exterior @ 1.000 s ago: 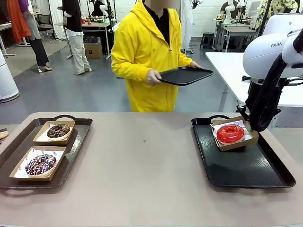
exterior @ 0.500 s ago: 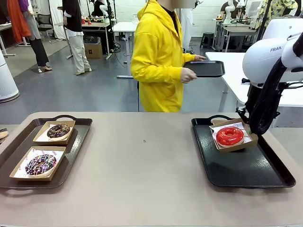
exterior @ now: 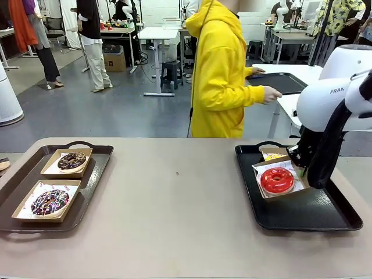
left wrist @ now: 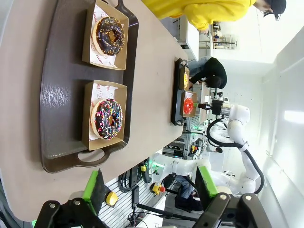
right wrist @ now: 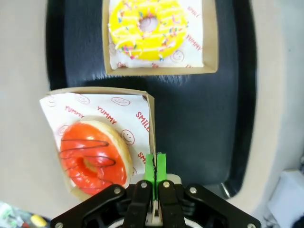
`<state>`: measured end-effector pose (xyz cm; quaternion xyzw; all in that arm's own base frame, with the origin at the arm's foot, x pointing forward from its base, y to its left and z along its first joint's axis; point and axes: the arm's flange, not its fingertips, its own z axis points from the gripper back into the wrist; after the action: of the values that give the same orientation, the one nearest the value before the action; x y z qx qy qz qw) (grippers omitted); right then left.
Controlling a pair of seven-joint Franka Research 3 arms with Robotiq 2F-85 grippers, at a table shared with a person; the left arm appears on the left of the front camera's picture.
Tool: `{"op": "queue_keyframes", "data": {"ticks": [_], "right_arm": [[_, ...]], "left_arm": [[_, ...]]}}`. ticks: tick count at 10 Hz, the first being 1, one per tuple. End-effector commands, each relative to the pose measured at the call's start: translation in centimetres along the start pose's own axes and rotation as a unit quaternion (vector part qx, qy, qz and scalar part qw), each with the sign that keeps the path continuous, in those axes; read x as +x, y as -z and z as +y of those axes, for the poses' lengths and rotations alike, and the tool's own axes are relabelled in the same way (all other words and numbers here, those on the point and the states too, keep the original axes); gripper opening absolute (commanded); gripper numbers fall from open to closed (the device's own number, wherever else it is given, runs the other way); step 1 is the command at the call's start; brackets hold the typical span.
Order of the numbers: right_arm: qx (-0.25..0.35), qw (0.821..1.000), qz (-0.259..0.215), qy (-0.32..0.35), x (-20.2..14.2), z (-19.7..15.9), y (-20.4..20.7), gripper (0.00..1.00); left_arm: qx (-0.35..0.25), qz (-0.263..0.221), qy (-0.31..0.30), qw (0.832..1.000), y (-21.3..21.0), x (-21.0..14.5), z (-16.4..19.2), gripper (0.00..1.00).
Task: Individually package the donuts and arrange them on the tray.
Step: Place the picked Paper togo box on the Handle tray.
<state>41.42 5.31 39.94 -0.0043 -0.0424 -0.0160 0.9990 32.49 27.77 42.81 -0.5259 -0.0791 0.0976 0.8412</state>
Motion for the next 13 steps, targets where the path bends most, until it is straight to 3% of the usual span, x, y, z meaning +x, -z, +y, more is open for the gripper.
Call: {"op": "queue_keyframes", "data": {"ticks": [1, 10, 11, 12, 13], "right_arm": [[0.021, 1.0, 0.012, -0.009, -0.5, 0.0, 1.4, 0.01], [0.027, 0.999, 0.041, 0.009, 0.4, -0.6, 4.4, 0.01], [0.03, 0.999, 0.043, 0.004, 0.3, -0.7, 4.4, 0.48], [0.029, 0.999, 0.045, 0.003, 0.3, -0.7, 4.5, 0.6], [0.029, 0.999, 0.046, 0.003, 0.2, -0.6, 4.4, 1.0]], "left_arm": [[-0.004, -0.006, 0.001, 1.0, -0.1, -0.3, -0.2, 1.0], [-0.004, -0.006, 0.001, 1.0, -0.1, -0.3, -0.2, 1.0], [-0.004, -0.006, 0.001, 1.0, -0.1, -0.3, -0.2, 1.0], [-0.004, -0.006, 0.001, 1.0, -0.1, -0.3, -0.2, 1.0], [-0.004, -0.006, 0.001, 1.0, -0.1, -0.3, -0.2, 1.0]]}}
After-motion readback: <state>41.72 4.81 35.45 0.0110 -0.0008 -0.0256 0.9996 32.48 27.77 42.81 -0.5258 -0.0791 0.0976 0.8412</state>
